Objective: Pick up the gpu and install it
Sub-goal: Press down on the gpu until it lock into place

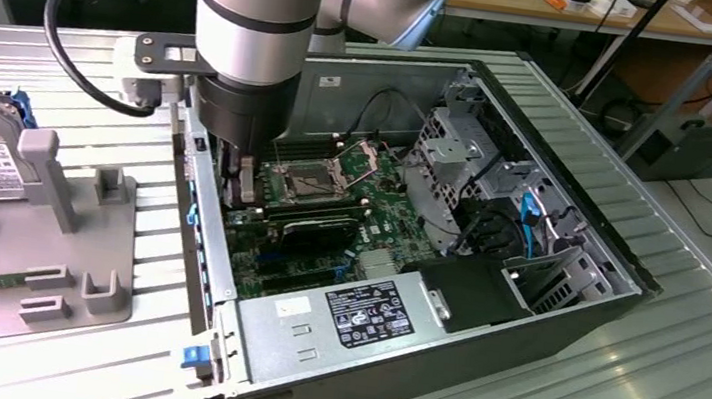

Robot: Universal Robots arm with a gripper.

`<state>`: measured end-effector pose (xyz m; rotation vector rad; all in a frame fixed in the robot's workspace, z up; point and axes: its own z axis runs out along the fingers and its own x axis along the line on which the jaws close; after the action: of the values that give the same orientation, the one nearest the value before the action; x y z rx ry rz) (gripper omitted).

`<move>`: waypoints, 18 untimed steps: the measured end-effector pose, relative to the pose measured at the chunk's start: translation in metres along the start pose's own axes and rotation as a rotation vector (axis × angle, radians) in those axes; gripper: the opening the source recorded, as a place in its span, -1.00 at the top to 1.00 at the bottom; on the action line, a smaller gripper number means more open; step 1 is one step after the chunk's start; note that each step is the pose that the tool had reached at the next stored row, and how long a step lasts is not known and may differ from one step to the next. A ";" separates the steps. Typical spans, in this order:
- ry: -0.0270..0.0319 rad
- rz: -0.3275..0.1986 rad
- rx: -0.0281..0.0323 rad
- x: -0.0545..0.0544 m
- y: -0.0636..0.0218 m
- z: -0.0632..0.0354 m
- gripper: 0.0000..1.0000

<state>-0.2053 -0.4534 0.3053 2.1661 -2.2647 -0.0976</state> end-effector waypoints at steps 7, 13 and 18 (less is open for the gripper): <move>-0.0003 0.000 0.0088 0.000 0.0005 -0.0094 0.80; -0.0001 0.000 0.0120 0.004 0.0003 -0.0088 0.80; 0.0003 0.002 0.0001 0.004 0.0002 -0.0080 0.80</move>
<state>-0.2053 -0.4578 0.3132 2.1635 -2.2670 -0.0973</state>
